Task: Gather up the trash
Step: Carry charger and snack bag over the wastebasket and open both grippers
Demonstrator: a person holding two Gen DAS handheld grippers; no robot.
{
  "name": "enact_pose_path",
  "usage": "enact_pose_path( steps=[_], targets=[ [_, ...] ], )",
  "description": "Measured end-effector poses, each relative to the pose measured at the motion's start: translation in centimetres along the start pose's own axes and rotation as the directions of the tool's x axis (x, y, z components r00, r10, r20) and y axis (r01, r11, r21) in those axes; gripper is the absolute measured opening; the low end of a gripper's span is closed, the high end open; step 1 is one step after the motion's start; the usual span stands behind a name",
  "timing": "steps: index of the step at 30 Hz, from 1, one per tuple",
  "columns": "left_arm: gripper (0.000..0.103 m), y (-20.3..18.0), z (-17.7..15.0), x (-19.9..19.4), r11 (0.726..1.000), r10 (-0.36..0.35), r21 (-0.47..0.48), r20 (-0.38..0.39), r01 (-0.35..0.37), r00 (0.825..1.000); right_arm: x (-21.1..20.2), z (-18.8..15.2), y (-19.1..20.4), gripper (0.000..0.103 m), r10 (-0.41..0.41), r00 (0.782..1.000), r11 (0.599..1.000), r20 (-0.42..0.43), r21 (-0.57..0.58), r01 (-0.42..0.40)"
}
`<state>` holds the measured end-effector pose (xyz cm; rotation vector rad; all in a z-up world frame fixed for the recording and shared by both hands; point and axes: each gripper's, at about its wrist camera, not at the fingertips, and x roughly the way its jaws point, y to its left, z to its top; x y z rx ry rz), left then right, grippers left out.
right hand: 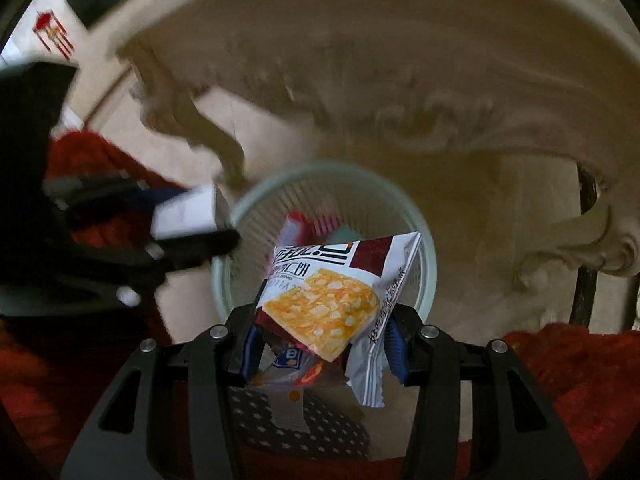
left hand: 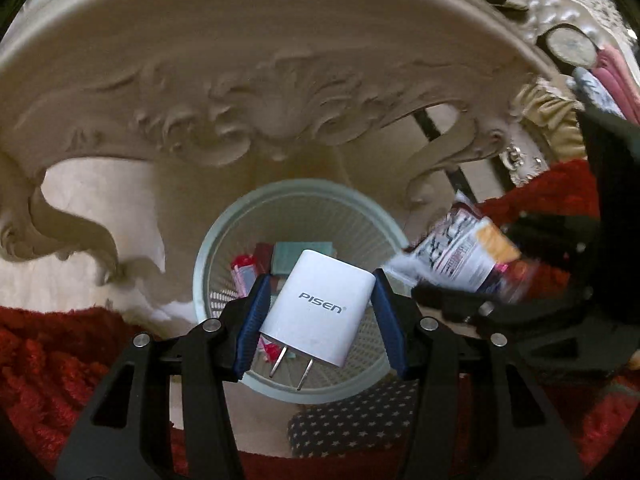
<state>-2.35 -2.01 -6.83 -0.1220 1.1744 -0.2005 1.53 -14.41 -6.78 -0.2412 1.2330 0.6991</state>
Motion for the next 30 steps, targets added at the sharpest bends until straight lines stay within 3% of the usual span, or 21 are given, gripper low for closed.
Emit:
enact_pose_path(
  steps=[5, 11, 12, 14, 16, 30],
  targets=[
    [0.051, 0.8, 0.3, 2.5, 1.000, -0.002, -0.028, -0.059, 0.001, 0.998, 3.5, 0.5, -0.1, 0.047, -0.048, 0.996, 0.998, -0.080, -0.033, 0.045],
    [0.052, 0.9, 0.6, 4.2, 0.999, -0.008, -0.042, -0.100, 0.004, 0.995, 5.1, 0.8, 0.2, 0.050, -0.074, 0.992, 0.996, -0.107, -0.062, 0.068],
    [0.052, 1.0, 0.7, 4.3, 0.999, -0.012, -0.046, -0.101, 0.008, 0.995, 5.1, 0.6, 0.3, 0.055, -0.081, 0.991, 0.995, -0.104, -0.068, 0.075],
    [0.067, 0.9, 0.9, 4.2, 0.999, 0.000, -0.042, -0.095, -0.004, 0.995, 5.0, 0.0, 0.4, 0.062, -0.092, 0.990, 0.994, -0.103, -0.073, 0.085],
    [0.069, 0.8, 1.0, 4.2, 0.999, 0.016, -0.033, -0.088, -0.019, 0.996, 4.9, -0.3, 0.5, 0.071, -0.115, 0.989, 0.991, -0.098, -0.084, 0.107],
    [0.069, 1.0, 0.9, 4.5, 0.998, 0.035, -0.044, -0.095, -0.039, 0.995, 4.5, -0.8, 0.3, 0.071, -0.136, 0.987, 0.989, -0.087, -0.078, 0.129]
  ],
)
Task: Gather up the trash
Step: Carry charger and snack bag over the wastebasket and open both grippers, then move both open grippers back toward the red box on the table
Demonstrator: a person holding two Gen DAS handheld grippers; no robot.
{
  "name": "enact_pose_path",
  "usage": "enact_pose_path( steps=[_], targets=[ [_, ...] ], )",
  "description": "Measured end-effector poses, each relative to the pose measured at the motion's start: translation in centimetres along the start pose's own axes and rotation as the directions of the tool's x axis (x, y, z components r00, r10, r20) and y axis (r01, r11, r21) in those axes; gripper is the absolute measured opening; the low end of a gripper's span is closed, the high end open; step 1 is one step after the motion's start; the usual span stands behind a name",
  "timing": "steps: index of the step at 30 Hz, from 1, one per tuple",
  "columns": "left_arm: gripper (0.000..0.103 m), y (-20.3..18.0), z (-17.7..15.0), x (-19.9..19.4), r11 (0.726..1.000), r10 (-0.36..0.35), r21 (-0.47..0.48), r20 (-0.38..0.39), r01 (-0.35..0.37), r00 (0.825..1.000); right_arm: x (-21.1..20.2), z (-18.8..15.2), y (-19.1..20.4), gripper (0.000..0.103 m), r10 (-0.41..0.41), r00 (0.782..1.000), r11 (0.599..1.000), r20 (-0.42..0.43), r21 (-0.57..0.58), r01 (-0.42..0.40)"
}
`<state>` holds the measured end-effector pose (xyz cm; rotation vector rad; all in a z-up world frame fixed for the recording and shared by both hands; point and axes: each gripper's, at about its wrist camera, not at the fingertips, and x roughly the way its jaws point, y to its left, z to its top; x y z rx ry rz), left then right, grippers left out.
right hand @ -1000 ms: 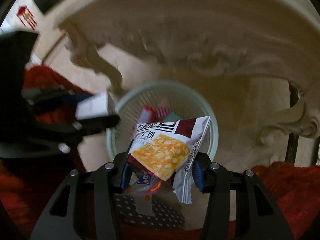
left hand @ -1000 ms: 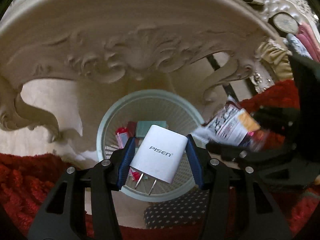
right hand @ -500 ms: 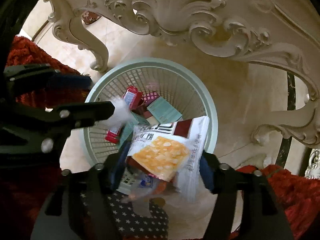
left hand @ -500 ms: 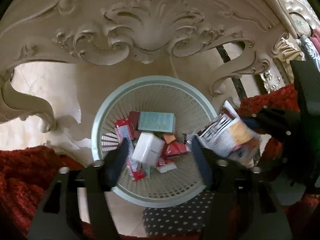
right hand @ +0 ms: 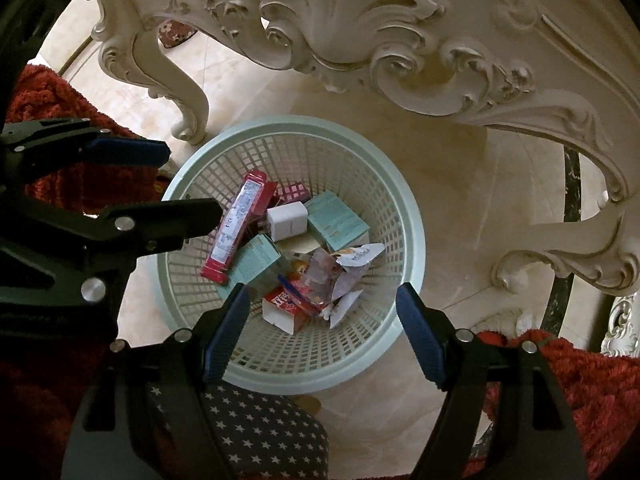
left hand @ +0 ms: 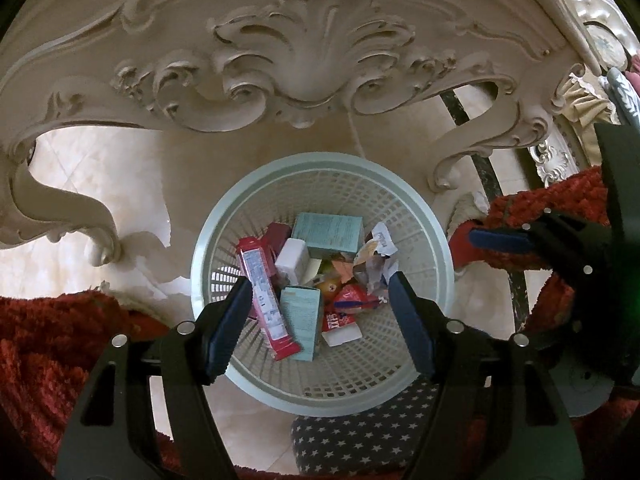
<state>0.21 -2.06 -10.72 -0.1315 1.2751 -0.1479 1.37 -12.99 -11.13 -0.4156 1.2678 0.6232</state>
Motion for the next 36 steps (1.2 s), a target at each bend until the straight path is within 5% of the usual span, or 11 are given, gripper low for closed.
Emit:
enact_pose_path(
  steps=[6, 12, 17, 24, 27, 36],
  targets=[
    [0.069, 0.5, -0.5, -1.5, 1.000, 0.024, -0.011, 0.039, -0.024, 0.999, -1.1, -0.2, -0.4, 0.071, 0.008, 1.000, 1.000, 0.015, 0.016, -0.008],
    [0.069, 0.8, -0.1, -9.7, 0.999, -0.030, 0.016, 0.172, 0.028, 0.985, -9.2, -0.6, -0.9, 0.072, 0.064, 0.982, 0.998, 0.179, 0.007, -0.066],
    [0.084, 1.3, 2.5, -17.8, 1.000, -0.015, -0.002, 0.344, 0.016, 0.939, -16.1, 0.4, -3.8, 0.072, 0.054, 0.934, 0.994, 0.352, 0.066, -0.083],
    [0.084, 1.8, 10.6, -21.1, 0.994, 0.052, -0.111, 0.473, 0.001, 0.879, -20.3, 4.1, -9.3, 0.072, -0.033, 0.846, 0.974, 0.532, 0.208, -0.093],
    [0.084, 2.1, 15.5, -20.1, 0.981, 0.136, -0.189, 0.493, -0.047, 0.860, -20.5, 6.4, -11.8, 0.072, -0.096, 0.820, 0.962, 0.564, 0.265, -0.070],
    [0.084, 2.5, 28.0, -15.6, 0.943, 0.181, -0.332, 0.485, -0.011, 0.855, -19.6, 15.7, -18.0, 0.072, -0.196, 0.780, 0.934, 0.594, 0.355, -0.036]
  ],
)
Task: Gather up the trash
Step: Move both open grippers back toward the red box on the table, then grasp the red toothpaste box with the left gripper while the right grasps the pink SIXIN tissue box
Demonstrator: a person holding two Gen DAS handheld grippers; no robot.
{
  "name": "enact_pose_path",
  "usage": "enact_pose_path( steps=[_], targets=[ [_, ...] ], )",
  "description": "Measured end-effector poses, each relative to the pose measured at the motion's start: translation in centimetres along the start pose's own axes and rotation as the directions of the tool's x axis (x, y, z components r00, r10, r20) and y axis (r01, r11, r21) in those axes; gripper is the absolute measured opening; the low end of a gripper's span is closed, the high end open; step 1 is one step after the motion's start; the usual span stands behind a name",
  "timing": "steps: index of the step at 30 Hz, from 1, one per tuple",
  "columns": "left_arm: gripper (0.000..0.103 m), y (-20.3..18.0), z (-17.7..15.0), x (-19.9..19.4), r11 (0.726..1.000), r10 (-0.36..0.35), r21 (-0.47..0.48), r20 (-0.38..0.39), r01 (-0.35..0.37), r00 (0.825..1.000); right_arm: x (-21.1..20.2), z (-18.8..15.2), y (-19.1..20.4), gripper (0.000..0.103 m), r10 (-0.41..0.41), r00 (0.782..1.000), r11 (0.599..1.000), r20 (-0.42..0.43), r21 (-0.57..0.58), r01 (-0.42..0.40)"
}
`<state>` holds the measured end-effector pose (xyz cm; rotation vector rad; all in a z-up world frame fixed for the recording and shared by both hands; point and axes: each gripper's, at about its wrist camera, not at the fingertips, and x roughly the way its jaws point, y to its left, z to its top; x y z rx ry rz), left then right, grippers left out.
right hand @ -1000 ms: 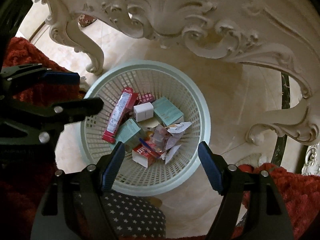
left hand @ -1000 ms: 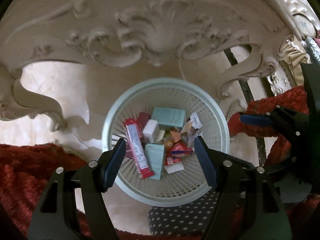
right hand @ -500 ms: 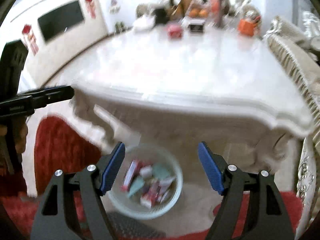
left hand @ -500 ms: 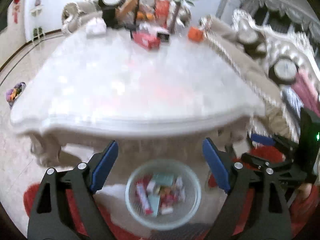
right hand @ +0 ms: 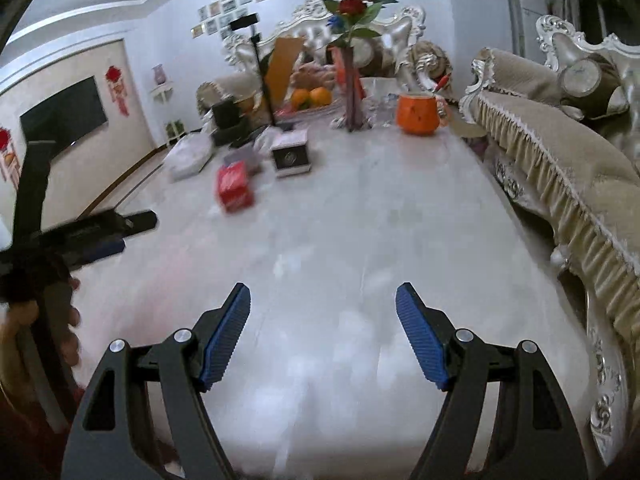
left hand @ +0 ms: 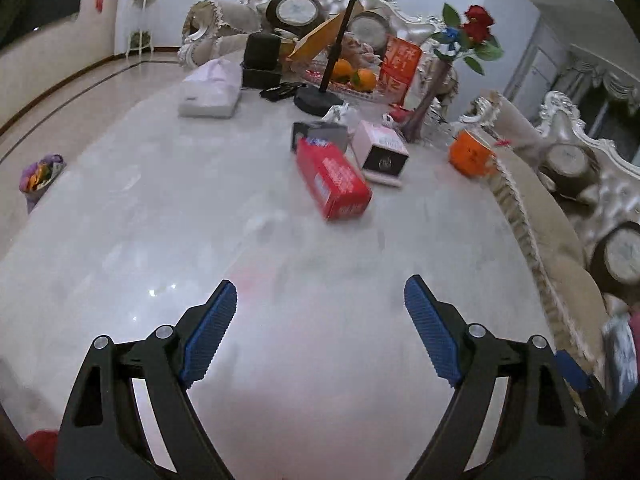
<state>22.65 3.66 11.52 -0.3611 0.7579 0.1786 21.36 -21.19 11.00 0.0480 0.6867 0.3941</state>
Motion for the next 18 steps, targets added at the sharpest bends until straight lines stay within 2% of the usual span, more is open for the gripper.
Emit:
enact_pose_path(
  steps=[2, 5, 6, 7, 9, 11, 14, 18],
  targets=[
    [0.084, -1.7, 1.8, 3.1, 0.999, 0.052, 0.008, -0.005, -0.052, 0.999, 1.4, 2.4, -0.3, 0.072, -0.023, 1.000, 1.000, 0.005, -0.001, 0.023],
    [0.084, -2.9, 4.1, 7.8, 0.990, 0.139, 0.008, -0.032, -0.139, 0.990, 5.7, 7.6, 0.6, 0.072, -0.039, 0.999, 0.998, -0.008, -0.043, 0.039],
    [0.084, -2.8, 4.4, 8.6, 0.989, 0.149, 0.000, -0.044, -0.149, 0.988, 6.9, 8.8, 1.0, 0.072, -0.037, 0.999, 0.998, -0.014, -0.060, 0.036],
    [0.084, -2.8, 4.9, 9.8, 0.989, 0.147, -0.021, -0.061, -0.149, 0.987, 8.8, 10.6, 1.9, 0.074, -0.028, 0.999, 0.996, -0.022, -0.087, 0.025],
    [0.084, -2.8, 5.6, 10.9, 0.988, 0.146, -0.040, -0.069, -0.149, 0.987, 12.6, 13.6, 3.5, 0.085, -0.015, 0.999, 0.992, -0.042, -0.124, 0.010],
    [0.084, -3.2, 6.4, 11.9, 0.983, 0.180, -0.017, -0.062, -0.181, 0.982, 15.5, 15.3, 4.3, 0.085, -0.008, 0.997, 0.991, -0.070, -0.131, -0.001],
    [0.084, -3.0, 7.4, 13.2, 0.980, 0.199, -0.010, -0.064, -0.201, 0.978, 20.3, 17.1, 5.7, 0.085, -0.006, 0.986, 0.993, -0.164, -0.118, -0.014],
    [0.084, -2.2, 8.2, 14.7, 0.981, 0.183, -0.044, -0.100, -0.188, 0.978, 24.1, 17.4, 7.5, 0.085, -0.096, 0.972, 0.975, -0.215, -0.217, 0.049]
  ],
)
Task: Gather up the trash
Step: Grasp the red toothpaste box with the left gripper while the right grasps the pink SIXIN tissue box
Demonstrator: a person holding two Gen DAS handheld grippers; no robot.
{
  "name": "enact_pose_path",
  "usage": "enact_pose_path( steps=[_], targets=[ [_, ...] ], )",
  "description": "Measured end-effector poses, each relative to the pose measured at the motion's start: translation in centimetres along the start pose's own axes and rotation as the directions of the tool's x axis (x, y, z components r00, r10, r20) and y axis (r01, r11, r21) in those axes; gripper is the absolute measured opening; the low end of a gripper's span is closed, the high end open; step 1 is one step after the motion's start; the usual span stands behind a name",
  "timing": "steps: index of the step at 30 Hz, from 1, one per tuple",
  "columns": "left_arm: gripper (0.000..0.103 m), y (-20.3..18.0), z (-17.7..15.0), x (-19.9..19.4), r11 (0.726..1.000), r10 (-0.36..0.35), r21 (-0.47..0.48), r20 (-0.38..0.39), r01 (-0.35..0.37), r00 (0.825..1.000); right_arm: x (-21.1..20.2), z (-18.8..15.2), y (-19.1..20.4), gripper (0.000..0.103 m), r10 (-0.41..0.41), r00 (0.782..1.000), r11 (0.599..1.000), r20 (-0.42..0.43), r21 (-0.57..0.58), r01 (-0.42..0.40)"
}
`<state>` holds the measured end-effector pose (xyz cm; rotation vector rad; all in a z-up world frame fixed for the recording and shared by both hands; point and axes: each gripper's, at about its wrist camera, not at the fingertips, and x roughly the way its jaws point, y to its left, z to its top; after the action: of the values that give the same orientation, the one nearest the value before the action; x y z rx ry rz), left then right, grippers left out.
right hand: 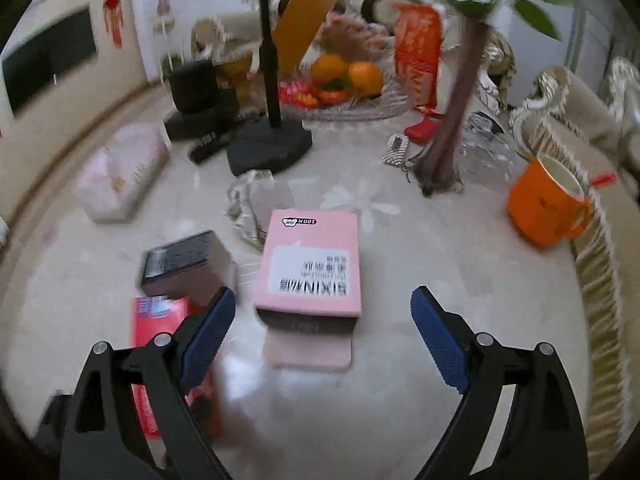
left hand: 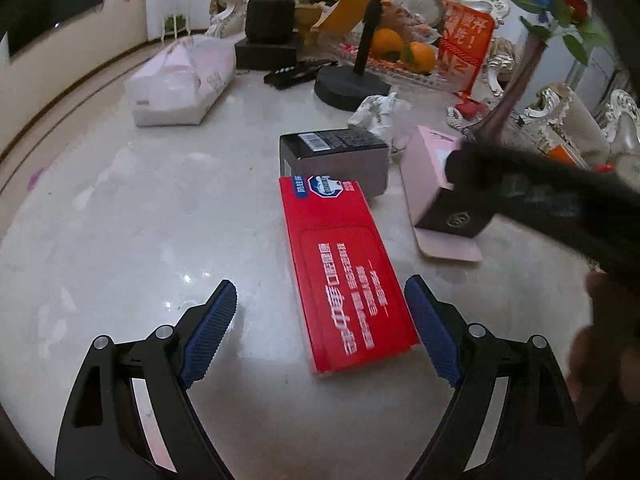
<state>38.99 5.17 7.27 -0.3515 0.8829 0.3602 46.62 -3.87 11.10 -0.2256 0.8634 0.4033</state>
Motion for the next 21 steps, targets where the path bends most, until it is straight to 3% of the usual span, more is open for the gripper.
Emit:
enact_pose_path(
  steps=[6, 9, 11, 12, 14, 21],
  targets=[
    [0.084, -0.7, 0.8, 1.1, 0.997, 0.048, 0.058, 0.007, -0.048, 0.999, 3.0, 1.1, 0.4, 0.085, -0.032, 0.999, 0.999, -0.044, -0.023, 0.031],
    [0.084, 0.0, 1.0, 1.6, 0.999, -0.007, 0.040, -0.005, 0.007, 1.000, 4.7, 0.9, -0.6, 0.083, 0.012, 0.993, 1.000, -0.116, 0.027, -0.009],
    [0.083, 0.1, 1.2, 1.8, 0.998, -0.007, 0.062, -0.006, 0.008, 1.000, 5.2, 0.7, -0.9, 0.072, 0.047, 0.989, 0.998, -0.138, 0.047, -0.041],
    [0.081, 0.2, 1.2, 1.8, 0.998, -0.021, 0.067, -0.004, 0.021, 1.000, 5.4, 0.5, -1.1, 0.063, 0.065, 0.987, 0.997, -0.150, 0.056, -0.057],
    [0.057, 0.6, 1.2, 1.6, 0.994, -0.072, 0.078, 0.000, 0.072, 0.997, 5.0, 0.0, -1.7, 0.062, 0.070, 0.986, 0.995, -0.153, 0.082, -0.058],
    [0.050, 1.4, 0.9, 0.8, 0.991, -0.085, 0.106, -0.004, 0.085, 0.996, 2.3, -2.1, -3.6, 0.062, 0.131, 0.985, 0.980, -0.112, 0.167, -0.111]
  ],
)
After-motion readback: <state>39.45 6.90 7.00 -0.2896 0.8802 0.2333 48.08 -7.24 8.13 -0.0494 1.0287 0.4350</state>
